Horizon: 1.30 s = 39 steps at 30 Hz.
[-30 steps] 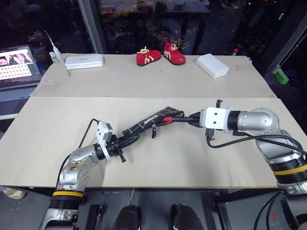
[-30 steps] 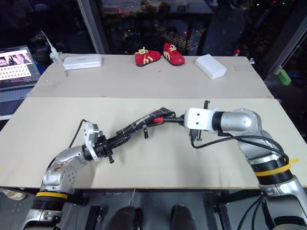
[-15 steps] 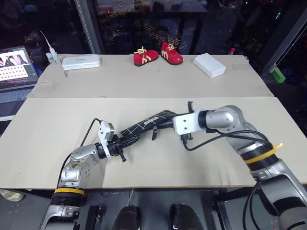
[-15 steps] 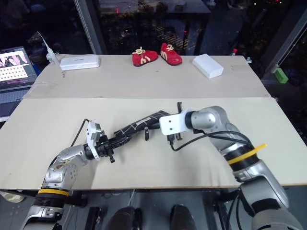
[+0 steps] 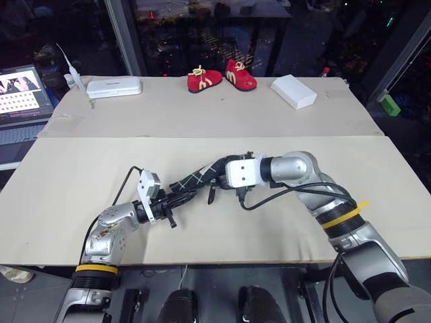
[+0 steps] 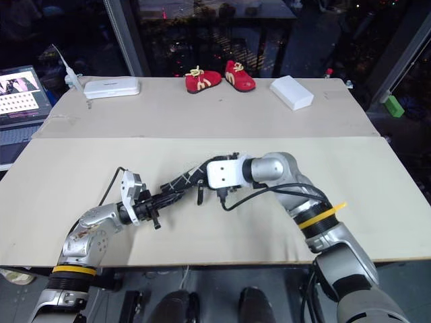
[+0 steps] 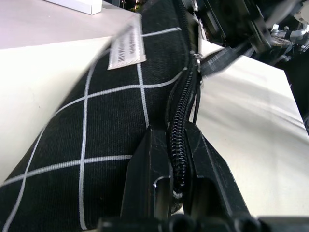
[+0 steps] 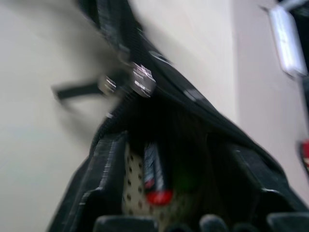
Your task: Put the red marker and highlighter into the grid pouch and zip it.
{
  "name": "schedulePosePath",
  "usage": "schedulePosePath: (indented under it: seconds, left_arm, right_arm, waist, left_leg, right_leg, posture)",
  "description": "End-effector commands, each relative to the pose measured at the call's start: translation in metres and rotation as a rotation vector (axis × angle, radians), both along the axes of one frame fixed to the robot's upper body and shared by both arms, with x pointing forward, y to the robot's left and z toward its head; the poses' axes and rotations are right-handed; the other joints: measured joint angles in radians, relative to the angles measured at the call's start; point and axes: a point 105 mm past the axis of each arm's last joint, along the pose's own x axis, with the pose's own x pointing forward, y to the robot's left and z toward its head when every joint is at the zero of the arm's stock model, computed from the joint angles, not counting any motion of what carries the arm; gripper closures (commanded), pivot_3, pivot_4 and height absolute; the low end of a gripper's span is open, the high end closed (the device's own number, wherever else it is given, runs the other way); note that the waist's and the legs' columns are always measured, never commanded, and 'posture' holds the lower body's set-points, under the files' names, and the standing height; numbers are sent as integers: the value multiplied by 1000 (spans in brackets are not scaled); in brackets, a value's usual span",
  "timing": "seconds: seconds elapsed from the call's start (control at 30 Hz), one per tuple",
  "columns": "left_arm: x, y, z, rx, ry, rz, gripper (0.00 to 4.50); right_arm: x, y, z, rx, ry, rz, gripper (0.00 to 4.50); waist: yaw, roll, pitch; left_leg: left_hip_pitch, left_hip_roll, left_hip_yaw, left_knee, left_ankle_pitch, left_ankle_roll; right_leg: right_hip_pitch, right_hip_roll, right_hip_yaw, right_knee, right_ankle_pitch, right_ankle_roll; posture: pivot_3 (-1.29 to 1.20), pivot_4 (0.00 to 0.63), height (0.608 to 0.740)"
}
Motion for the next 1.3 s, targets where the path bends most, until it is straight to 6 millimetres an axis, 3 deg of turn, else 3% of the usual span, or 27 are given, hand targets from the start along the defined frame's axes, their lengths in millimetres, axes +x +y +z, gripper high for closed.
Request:
schedulePosePath:
  seconds: [0.03,0.1,0.2,0.27,0.33,0.5,0.63,0.77,1.07,1.17,1.3]
  left_arm:
    - [0,-1,12,-8,-49,-7,4500]
    - [-1,-1,12,-9,-50,-4,4500]
    - [-2,-1,11,-11,-48,1,4500]
    - [-2,0,10,-11,-45,6,4500]
    - [-2,2,10,-14,-43,17,4500]
    - [-2,4,12,-17,-46,26,4500]
    - [-2,0,12,-21,-46,19,4500]
    - [-1,-3,13,-22,-46,10,4500]
    - [0,-5,12,-23,-44,1,4500]
    - [0,-5,11,-24,-42,3,4500]
    - [-2,-4,10,-24,-39,5,4500]
  right_arm:
    - [2,-27,38,105,-27,-37,1706]
    - [-8,-46,48,200,82,-64,1706]
    - [-39,-69,46,302,340,-59,1706]
    - [-60,-86,31,324,505,-75,1706]
    - [-68,-91,18,338,588,-115,1706]
    - [-60,-66,-13,497,697,-232,1706]
    - [-42,-25,-43,579,765,-365,1706]
    - [-38,12,-43,595,796,-347,1706]
    - [-25,43,-23,650,780,-294,1706]
    - [-25,41,-21,641,777,-279,2379]
    - [-23,34,-23,641,771,-296,3646]
  waist:
    - [1,0,0]
    - [1,0,0]
    - [9,0,0]
    - [8,0,0]
    - [19,0,0]
    - [5,-1,0]
    - [-2,-1,0]
    - [-1,0,0]
    - [-2,0,0]
    - [-3,0,0]
    - [-2,0,0]
  left_leg:
    - [0,0,0,0,0,0]
    - [0,0,0,0,0,0]
    - [-1,1,-1,0,0,0]
    - [0,1,-1,0,0,0]
    - [1,1,-3,0,-1,1]
    - [5,1,1,0,-1,1]
    - [7,2,1,-1,-1,1]
    - [3,1,3,-1,-1,0]
    - [2,0,2,-1,-1,1]
    - [2,1,2,-1,-1,1]
    - [2,1,2,-1,-1,1]
  right_leg:
    - [0,0,0,0,0,0]
    - [0,0,0,0,0,0]
    - [0,0,-1,0,0,0]
    - [1,0,-1,-1,0,0]
    - [3,0,-2,-2,0,-1]
    - [2,0,4,0,1,-1]
    - [2,3,7,2,0,-1]
    - [-1,3,8,1,0,-1]
    - [0,3,8,0,1,0]
    - [-1,3,8,0,1,0]
    - [-1,3,8,0,1,0]
  posture:
    - [0,150,740]
    - [0,150,740]
    - [0,150,740]
    - [0,150,740]
    - [0,150,740]
    - [0,150,740]
    - [0,150,740]
    - [0,150,740]
    - [0,150,740]
    - [0,150,740]
    - [0,150,740]
